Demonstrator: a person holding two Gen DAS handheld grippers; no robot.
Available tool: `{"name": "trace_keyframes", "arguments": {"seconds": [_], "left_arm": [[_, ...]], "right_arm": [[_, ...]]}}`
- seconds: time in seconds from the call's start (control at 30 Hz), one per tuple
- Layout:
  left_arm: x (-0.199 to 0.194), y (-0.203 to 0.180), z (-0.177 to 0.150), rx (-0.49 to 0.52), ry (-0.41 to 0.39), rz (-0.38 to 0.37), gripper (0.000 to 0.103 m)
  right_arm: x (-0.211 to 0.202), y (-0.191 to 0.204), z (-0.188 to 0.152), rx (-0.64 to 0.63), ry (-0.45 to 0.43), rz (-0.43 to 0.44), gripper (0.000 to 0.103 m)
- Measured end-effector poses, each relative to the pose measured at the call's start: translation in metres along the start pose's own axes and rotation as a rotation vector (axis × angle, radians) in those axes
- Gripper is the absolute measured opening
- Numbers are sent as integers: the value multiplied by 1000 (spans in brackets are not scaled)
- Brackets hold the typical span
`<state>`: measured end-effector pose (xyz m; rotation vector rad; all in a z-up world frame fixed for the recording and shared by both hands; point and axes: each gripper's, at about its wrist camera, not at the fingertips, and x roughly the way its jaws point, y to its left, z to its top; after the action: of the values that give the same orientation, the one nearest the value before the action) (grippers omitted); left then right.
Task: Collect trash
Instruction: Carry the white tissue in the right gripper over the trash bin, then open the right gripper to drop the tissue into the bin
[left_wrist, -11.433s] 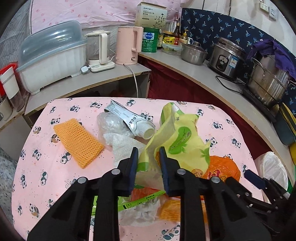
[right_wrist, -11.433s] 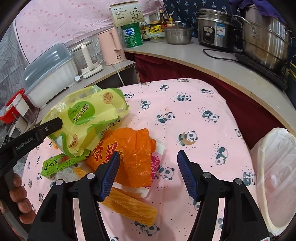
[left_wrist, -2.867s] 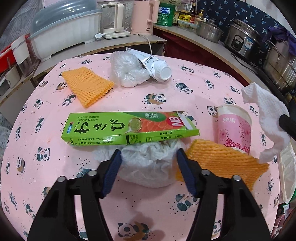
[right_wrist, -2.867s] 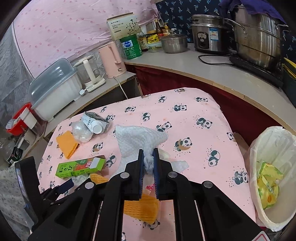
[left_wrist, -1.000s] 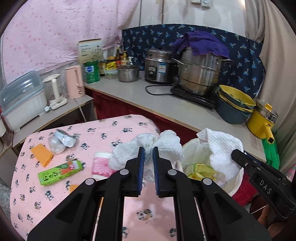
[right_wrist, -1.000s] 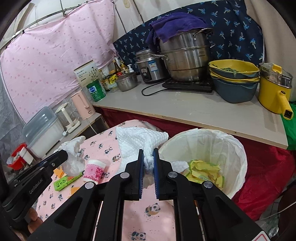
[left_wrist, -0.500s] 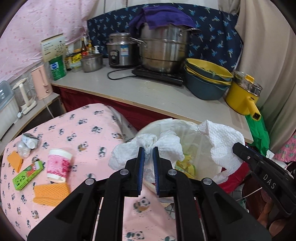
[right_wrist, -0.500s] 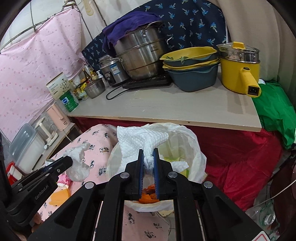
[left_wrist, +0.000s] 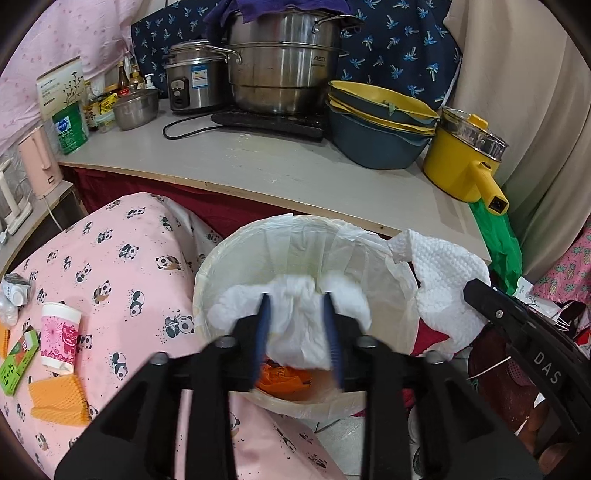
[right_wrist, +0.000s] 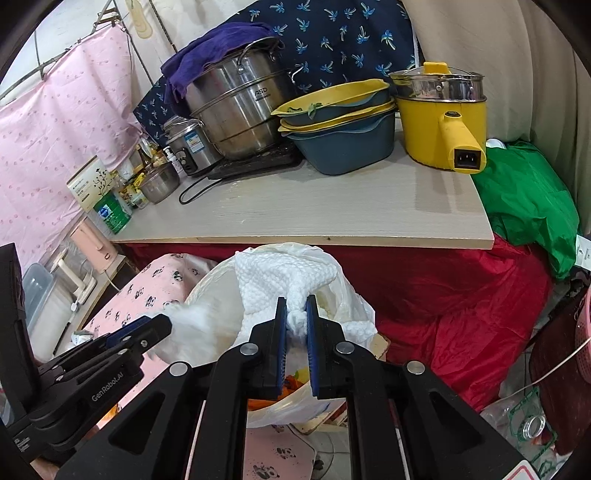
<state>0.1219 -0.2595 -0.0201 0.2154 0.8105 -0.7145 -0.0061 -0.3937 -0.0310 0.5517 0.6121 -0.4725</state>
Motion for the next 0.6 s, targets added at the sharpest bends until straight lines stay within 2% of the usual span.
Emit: {"name": "trace_keyframes", "arguments": {"seconds": [0.07, 0.4, 0.6], "left_arm": [[-1, 2, 1, -8, -17, 3, 43], [-5, 25, 0, -47, -32, 66, 44], [-12, 40, -3, -64, -53, 108, 49]], "right_arm": [[3, 0, -1, -1, 4, 1, 10], [20, 19, -2, -34, 34, 27, 10], [31, 35, -2, -63, 48, 45, 10]]}}
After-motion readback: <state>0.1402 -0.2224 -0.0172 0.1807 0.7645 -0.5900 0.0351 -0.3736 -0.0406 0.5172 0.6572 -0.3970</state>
